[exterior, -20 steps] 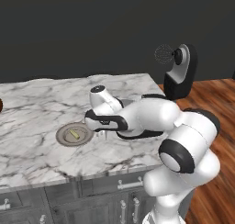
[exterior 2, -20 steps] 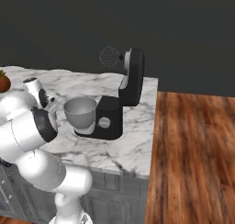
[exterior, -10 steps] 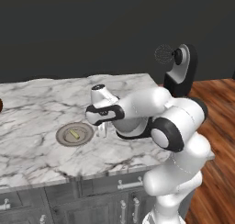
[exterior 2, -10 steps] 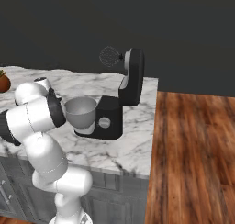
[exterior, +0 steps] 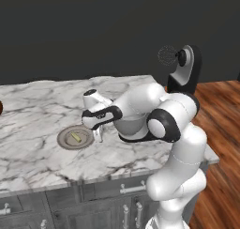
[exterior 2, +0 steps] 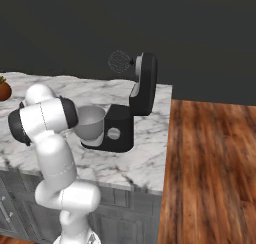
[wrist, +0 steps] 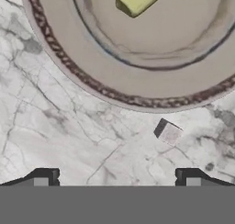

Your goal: Add butter and sugar cubes to the stand mixer bowl and then turn on the stand mixer to begin making frosting.

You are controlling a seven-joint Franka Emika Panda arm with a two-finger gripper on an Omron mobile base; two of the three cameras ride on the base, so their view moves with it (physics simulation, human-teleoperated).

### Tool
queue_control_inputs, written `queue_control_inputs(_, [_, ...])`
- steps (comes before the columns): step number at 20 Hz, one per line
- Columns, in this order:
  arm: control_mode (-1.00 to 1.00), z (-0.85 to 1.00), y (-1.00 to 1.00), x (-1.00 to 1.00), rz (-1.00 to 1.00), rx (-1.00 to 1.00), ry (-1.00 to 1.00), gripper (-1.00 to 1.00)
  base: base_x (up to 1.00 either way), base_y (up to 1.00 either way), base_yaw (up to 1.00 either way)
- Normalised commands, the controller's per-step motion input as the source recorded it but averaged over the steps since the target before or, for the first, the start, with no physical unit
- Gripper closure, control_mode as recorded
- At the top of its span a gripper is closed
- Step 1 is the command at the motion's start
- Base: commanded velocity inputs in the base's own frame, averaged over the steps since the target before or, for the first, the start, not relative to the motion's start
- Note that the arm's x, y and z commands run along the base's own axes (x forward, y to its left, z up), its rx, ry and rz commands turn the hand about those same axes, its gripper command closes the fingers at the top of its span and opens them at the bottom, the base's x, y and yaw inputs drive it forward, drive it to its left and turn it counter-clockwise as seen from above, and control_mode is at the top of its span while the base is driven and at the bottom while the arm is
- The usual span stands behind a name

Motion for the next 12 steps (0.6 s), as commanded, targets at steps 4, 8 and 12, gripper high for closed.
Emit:
queue_control_inputs(4, [-1.0, -0.21, 0.26, 0.09, 0.0, -0.09, 0.0, -1.0, 0.0, 0.0, 0.0])
queue_control_inputs(8, [-1.0, -0.13, 0.0, 0.24, 0.0, -0.04, 0.0, -1.0, 0.0, 0.0, 0.0])
queue_control_inputs(12, [-1.0, -0.1, 0.0, 0.24, 0.0, -0.01, 0.0, -1.0, 0.0, 0.0, 0.0])
